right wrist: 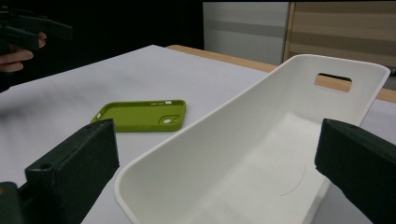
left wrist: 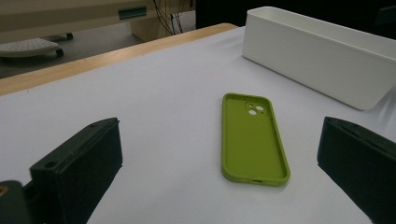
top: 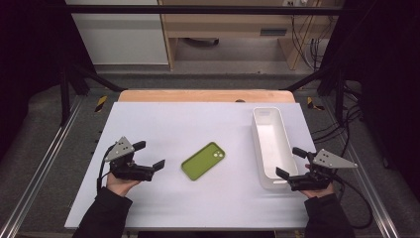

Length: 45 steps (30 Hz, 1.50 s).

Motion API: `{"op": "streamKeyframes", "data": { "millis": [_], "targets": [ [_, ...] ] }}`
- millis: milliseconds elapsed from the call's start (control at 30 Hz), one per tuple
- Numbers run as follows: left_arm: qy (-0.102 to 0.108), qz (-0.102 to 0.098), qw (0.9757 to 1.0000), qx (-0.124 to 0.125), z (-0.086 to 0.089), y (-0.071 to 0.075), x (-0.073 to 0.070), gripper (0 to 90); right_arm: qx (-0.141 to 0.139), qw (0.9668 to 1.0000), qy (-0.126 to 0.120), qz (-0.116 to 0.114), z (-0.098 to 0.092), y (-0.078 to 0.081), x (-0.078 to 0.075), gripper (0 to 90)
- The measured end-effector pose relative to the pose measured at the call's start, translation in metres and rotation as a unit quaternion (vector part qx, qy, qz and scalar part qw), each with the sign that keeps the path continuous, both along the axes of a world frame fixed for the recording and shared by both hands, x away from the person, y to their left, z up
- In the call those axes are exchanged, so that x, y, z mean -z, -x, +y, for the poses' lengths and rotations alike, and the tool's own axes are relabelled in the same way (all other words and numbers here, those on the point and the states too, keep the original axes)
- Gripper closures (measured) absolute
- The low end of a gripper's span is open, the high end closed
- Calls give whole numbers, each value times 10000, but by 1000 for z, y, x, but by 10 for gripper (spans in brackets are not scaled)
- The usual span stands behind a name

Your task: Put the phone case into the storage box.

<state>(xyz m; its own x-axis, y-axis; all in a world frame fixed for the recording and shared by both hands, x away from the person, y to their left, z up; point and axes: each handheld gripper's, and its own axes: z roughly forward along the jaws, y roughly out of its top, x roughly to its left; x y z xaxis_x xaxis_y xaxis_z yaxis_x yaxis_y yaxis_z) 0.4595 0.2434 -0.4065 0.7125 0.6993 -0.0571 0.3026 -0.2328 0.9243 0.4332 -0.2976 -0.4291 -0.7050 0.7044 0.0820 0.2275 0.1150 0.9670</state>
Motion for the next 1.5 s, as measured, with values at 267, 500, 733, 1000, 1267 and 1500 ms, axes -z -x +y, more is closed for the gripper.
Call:
{"op": "streamKeyframes", "data": {
  "millis": [267,500,733,1000,1267,1500],
  "targets": [
    [2,-16,10000,12,-7,-7,-4,0,-10,10000,11,-10,0,0,0,4],
    [-74,-33,9999,70,-19,-15,-8,0,-11,10000,22,-7,0,0,0,4],
    [-125,8,9999,119,-30,-21,-7,0,-18,10000,27,-15,1,0,0,4],
    [-209,73,9995,209,-45,-30,-7,0,-18,10000,27,-14,0,-1,0,4],
    [-237,141,9993,234,-58,-40,-5,0,-33,10000,16,-9,1,0,0,4],
    [-317,136,9991,253,-65,-45,-8,0,-32,10000,19,-9,1,0,0,5]
  ]
}}
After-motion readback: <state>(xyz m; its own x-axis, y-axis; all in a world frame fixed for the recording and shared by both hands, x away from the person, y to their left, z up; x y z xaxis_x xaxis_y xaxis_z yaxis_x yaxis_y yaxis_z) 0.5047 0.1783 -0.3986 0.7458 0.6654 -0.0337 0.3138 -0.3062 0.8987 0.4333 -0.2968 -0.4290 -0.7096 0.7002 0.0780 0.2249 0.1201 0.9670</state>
